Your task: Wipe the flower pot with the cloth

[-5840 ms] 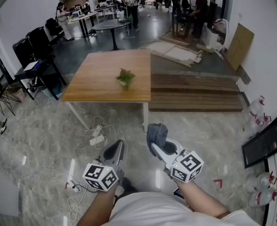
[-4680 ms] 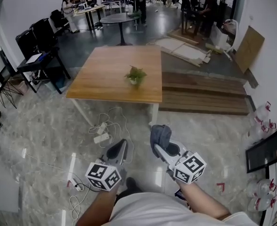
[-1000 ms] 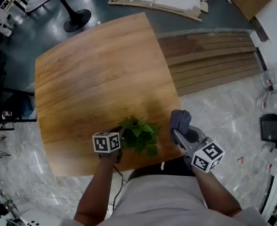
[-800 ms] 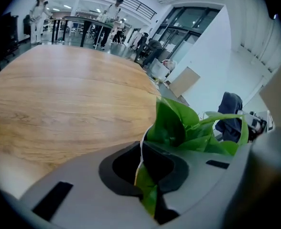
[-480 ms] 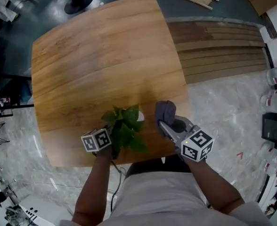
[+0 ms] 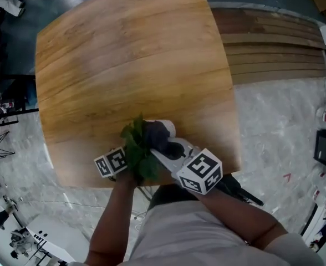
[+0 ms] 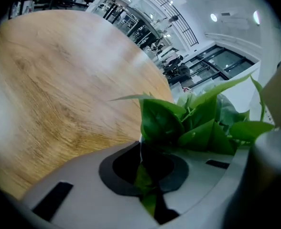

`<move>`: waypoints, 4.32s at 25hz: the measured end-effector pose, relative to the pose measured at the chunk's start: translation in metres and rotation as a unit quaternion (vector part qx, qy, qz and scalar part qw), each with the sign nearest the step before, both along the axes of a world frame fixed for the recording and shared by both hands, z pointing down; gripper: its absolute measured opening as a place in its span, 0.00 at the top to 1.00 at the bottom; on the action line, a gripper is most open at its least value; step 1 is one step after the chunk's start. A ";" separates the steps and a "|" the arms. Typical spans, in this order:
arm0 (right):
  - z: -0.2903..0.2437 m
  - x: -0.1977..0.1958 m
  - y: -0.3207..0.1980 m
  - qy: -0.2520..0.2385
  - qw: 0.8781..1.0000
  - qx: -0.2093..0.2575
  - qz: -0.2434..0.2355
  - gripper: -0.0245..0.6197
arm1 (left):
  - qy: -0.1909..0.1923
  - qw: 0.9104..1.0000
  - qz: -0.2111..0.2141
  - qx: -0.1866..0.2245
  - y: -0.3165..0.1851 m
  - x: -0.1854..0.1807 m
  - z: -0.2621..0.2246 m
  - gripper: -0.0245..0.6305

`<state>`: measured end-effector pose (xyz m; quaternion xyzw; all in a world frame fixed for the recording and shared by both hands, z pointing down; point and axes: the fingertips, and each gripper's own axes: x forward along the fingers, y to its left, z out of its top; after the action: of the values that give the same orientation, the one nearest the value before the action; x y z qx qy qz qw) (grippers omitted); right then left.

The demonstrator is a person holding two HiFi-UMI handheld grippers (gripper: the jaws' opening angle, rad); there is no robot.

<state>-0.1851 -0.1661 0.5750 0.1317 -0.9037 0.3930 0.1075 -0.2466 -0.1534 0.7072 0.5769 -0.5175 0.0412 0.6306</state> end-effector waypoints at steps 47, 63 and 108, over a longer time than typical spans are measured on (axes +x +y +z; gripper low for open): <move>0.022 0.058 -0.021 -0.044 0.988 -0.145 -0.038 0.86 | -0.251 0.871 0.365 0.213 -0.017 0.049 -0.047 0.93; 0.020 0.049 -0.012 -0.009 0.990 -0.134 -0.033 0.86 | -0.156 0.959 0.200 0.124 -0.012 0.020 -0.034 0.93; 0.117 0.078 -0.012 0.125 0.984 -0.120 0.050 0.86 | 0.013 0.999 -0.035 0.019 0.003 0.001 -0.006 0.93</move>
<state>-0.1068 -0.1786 0.6925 0.2111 -0.8219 0.4834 0.2152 -0.2455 -0.1509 0.7009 0.5709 -0.5298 0.0020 0.6272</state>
